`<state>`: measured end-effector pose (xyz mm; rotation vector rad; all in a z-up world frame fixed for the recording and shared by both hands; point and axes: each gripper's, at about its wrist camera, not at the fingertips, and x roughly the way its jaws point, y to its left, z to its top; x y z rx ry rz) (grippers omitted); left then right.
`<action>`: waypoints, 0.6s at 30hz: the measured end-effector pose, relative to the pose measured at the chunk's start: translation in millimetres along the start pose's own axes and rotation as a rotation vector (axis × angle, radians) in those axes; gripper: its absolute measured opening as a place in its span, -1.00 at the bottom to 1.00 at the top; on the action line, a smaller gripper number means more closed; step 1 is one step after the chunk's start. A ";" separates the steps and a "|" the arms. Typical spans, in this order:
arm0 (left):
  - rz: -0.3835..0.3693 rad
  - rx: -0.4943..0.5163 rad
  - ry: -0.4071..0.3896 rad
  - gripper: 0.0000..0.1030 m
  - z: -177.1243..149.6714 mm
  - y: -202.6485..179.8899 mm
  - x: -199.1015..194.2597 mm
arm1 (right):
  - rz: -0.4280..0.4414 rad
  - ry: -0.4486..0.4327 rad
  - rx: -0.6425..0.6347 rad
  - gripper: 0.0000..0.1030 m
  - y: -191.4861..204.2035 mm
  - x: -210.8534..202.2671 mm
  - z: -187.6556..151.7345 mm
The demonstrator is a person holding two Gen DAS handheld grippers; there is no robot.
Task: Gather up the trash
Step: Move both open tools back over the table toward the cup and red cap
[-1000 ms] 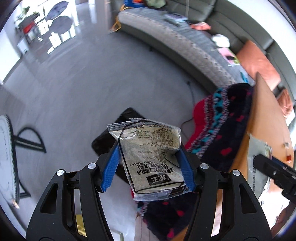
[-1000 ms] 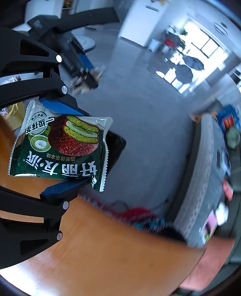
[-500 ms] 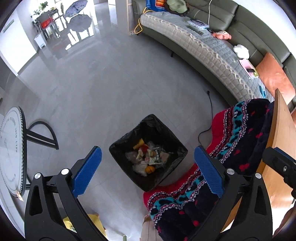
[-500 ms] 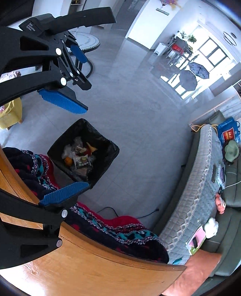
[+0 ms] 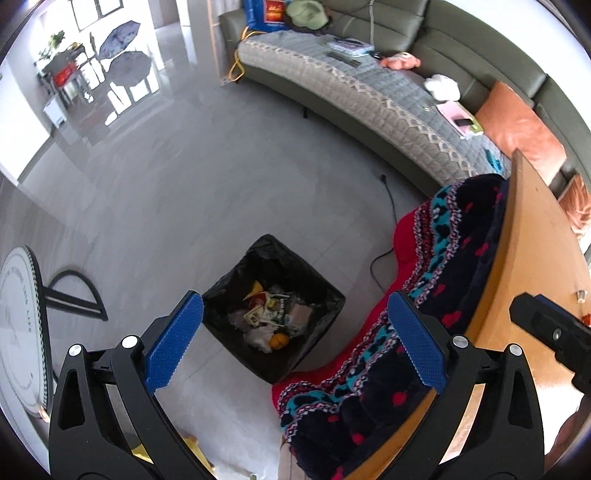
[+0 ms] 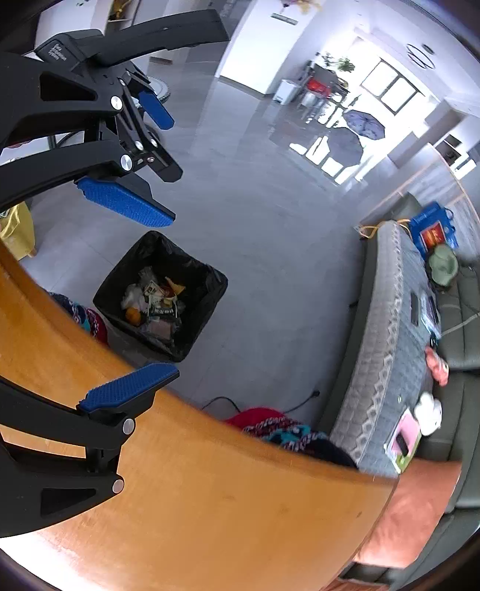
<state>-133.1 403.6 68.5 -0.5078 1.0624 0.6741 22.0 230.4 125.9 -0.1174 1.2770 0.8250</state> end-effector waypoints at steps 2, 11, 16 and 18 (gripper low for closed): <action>-0.008 0.022 -0.005 0.88 -1.4 -16.2 -3.6 | -0.005 -0.013 0.021 0.49 -14.6 -9.9 -3.3; -0.074 0.177 -0.008 0.88 -27.3 -113.9 -18.3 | -0.046 -0.088 0.177 0.49 -107.2 -60.6 -22.1; -0.115 0.299 0.013 0.88 -53.8 -183.9 -19.9 | -0.069 -0.127 0.259 0.49 -164.5 -88.5 -36.7; -0.134 0.344 0.016 0.88 -63.7 -212.4 -22.6 | -0.080 -0.142 0.295 0.49 -190.1 -100.7 -44.6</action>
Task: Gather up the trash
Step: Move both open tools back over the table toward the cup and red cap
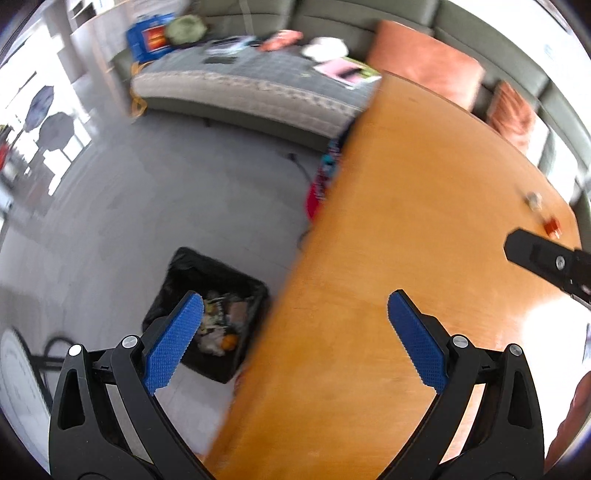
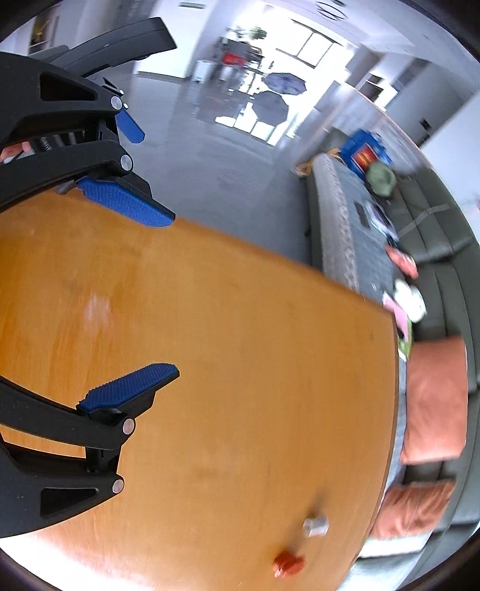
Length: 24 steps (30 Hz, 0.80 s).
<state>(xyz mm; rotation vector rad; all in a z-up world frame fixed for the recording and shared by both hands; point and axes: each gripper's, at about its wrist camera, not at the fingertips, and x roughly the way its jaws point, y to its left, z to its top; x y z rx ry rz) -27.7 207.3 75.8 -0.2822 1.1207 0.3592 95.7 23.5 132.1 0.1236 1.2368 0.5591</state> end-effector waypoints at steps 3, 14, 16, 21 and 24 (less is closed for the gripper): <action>-0.018 0.055 0.003 0.88 0.6 -37.1 2.2 | -0.015 -0.021 0.049 0.49 -35.4 -13.1 1.5; -0.067 0.239 0.034 0.88 2.0 -166.9 20.4 | -0.059 -0.058 0.205 0.49 -163.3 -46.2 7.7; -0.078 0.262 0.041 0.88 2.8 -187.6 24.2 | -0.071 -0.056 0.232 0.49 -182.9 -48.1 8.9; -0.090 0.297 0.063 0.88 4.9 -223.3 36.0 | -0.088 -0.057 0.283 0.49 -222.5 -53.5 10.9; -0.094 0.313 0.080 0.88 7.3 -242.0 43.5 | -0.094 -0.054 0.304 0.49 -241.5 -53.1 15.9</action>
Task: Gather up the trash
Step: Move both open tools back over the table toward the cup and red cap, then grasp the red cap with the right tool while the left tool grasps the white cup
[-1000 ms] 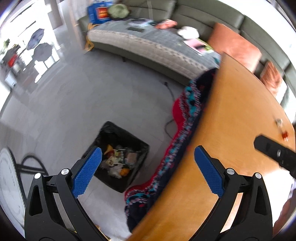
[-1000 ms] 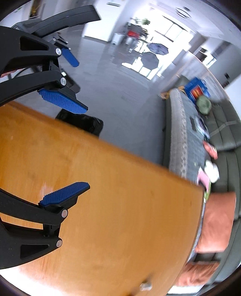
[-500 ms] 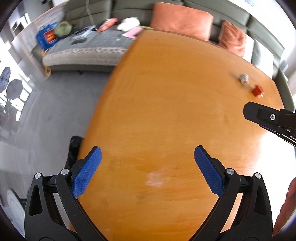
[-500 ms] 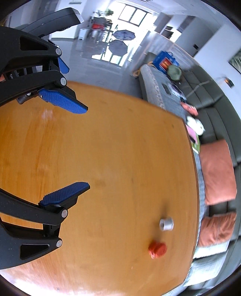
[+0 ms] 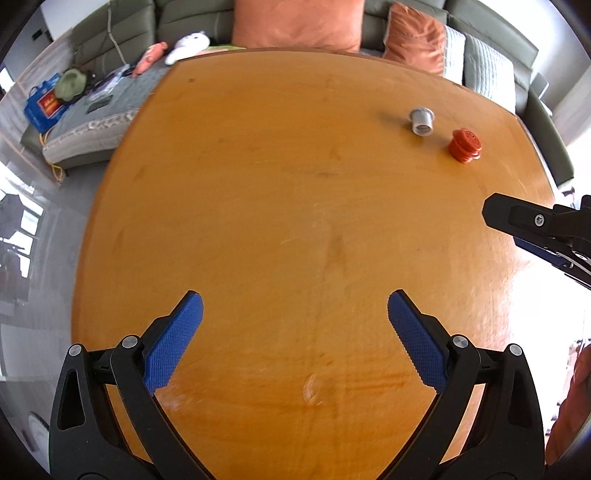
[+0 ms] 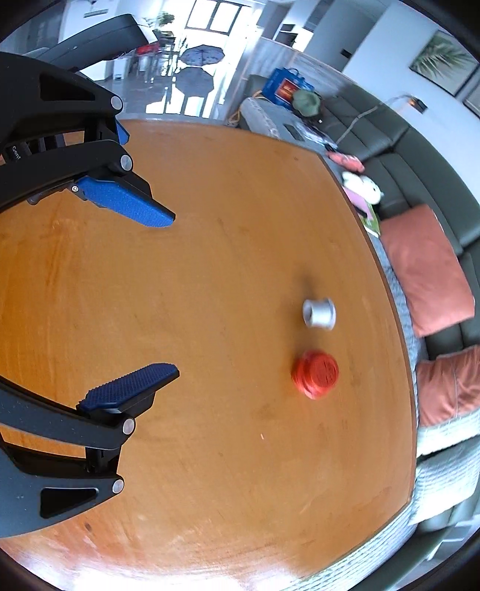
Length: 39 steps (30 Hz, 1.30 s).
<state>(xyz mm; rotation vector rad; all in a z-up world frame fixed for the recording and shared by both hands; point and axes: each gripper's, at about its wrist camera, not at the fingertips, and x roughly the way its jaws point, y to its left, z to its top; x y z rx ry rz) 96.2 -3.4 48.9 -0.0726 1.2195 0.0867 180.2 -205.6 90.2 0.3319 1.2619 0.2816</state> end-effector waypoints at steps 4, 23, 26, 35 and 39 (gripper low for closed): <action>-0.004 0.026 0.016 0.88 14.8 -18.5 11.3 | -0.011 0.010 0.027 0.49 -19.7 6.9 13.0; -0.039 0.067 0.039 0.88 80.8 -45.9 55.3 | -0.110 0.055 0.045 0.49 -55.8 55.3 89.6; -0.040 0.052 0.046 0.88 85.6 -40.8 60.0 | -0.148 0.050 0.023 0.45 -53.8 60.6 96.8; -0.037 0.030 0.048 0.88 93.7 -35.5 64.7 | -0.207 0.038 -0.028 -0.10 -55.6 60.0 99.3; -0.035 0.038 0.042 0.88 101.2 -42.2 65.6 | -0.180 0.041 0.002 -0.10 -62.5 52.4 96.5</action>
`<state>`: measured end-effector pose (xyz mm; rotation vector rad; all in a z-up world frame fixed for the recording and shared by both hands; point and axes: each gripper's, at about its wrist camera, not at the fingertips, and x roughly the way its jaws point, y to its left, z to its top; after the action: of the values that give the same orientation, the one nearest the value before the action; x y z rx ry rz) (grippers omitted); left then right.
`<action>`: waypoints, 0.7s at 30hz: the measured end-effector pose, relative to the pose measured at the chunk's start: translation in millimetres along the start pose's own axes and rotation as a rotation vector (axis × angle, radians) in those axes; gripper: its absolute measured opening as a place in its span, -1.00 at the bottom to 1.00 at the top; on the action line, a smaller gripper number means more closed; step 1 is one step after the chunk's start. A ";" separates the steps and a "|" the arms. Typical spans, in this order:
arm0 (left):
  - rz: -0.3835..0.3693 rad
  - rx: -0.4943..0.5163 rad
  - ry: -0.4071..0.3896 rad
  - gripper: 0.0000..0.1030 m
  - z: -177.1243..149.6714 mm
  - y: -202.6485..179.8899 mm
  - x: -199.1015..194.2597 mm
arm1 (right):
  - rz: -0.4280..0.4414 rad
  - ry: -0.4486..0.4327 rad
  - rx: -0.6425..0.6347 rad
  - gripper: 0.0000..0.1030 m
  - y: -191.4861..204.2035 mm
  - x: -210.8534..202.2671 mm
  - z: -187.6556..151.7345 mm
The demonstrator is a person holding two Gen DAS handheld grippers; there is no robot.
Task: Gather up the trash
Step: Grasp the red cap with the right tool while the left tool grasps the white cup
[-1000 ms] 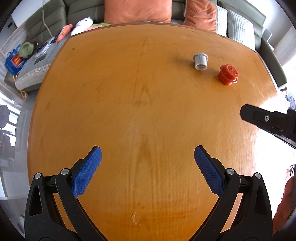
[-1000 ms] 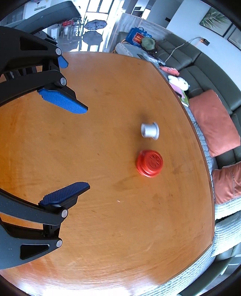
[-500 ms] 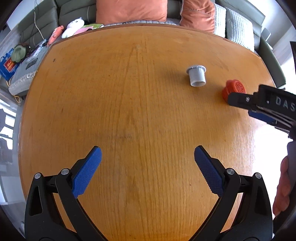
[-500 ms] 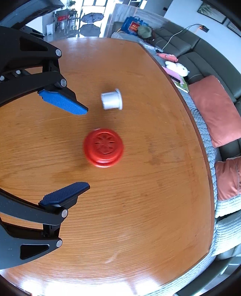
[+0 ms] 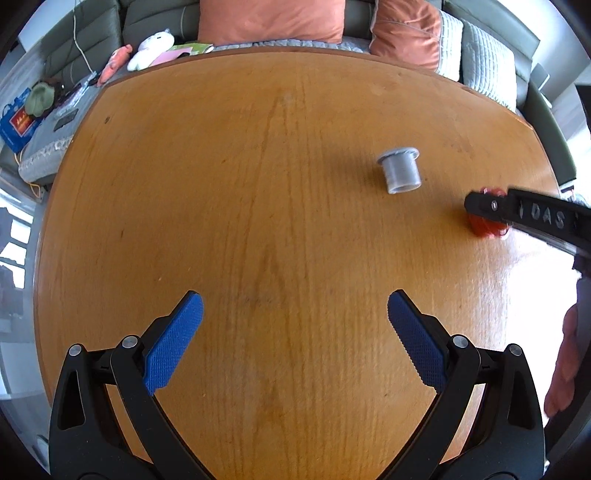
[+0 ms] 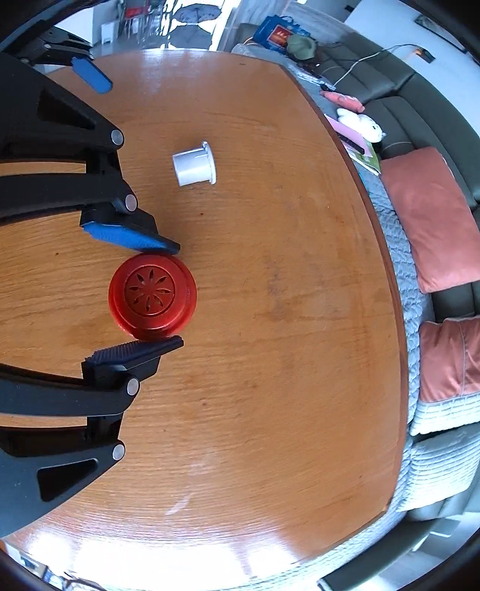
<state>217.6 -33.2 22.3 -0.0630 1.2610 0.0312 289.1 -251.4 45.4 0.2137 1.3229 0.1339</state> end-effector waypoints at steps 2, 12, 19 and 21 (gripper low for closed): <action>-0.004 0.002 -0.010 0.88 3.2 -5.1 -0.3 | 0.006 -0.004 0.009 -0.10 -1.7 -2.2 2.3; -0.013 0.050 -0.079 0.88 37.9 -42.1 8.3 | 0.019 -0.046 0.038 -0.10 -25.4 -19.0 9.5; -0.021 0.086 -0.073 0.63 55.2 -49.8 28.1 | 0.040 -0.029 0.053 -0.10 -36.4 -11.6 7.8; -0.030 0.088 -0.068 0.43 58.8 -50.4 32.2 | 0.040 -0.024 0.056 -0.10 -36.6 -9.1 6.0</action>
<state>286.2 -80.0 11.0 -0.0049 1.1921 -0.0476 291.8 -289.4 46.9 0.2886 1.3002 0.1277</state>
